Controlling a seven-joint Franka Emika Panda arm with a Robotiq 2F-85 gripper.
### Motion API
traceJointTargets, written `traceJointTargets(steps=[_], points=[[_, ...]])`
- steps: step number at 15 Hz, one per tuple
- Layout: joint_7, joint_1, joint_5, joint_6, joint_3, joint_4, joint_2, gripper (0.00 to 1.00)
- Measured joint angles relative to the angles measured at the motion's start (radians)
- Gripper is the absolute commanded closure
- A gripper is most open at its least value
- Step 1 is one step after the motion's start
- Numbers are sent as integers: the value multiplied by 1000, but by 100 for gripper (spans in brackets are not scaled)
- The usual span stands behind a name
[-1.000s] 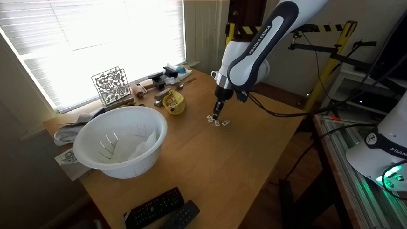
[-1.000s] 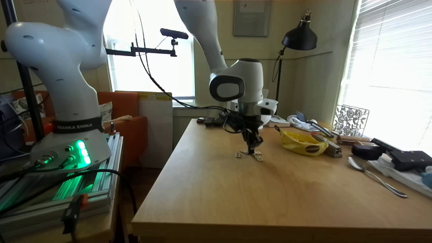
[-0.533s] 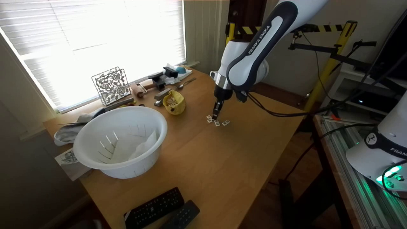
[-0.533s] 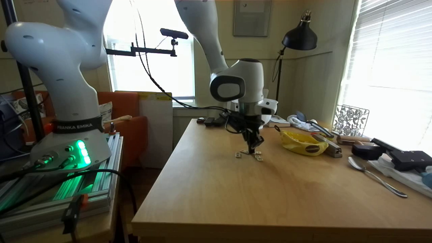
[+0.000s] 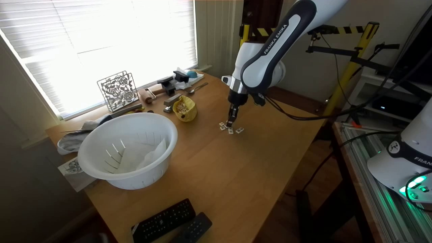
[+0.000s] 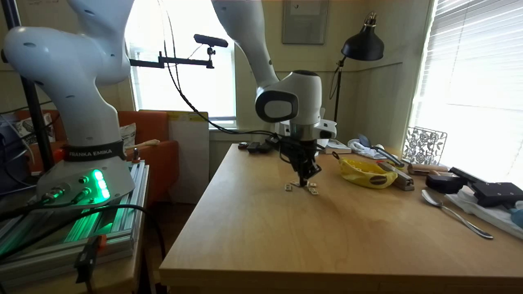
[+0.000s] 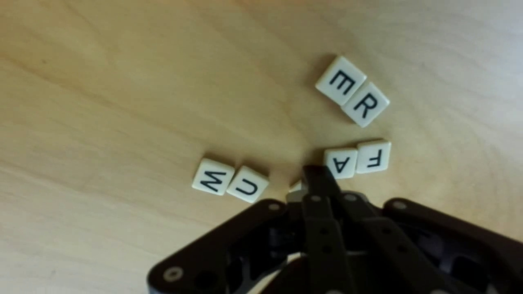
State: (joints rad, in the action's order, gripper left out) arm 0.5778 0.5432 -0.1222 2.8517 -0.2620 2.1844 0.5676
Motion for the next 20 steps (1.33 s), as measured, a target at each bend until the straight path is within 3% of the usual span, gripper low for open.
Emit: traceJointTargets(steps=[20], points=[[417,9,0,-87,22,-8,-15,100]])
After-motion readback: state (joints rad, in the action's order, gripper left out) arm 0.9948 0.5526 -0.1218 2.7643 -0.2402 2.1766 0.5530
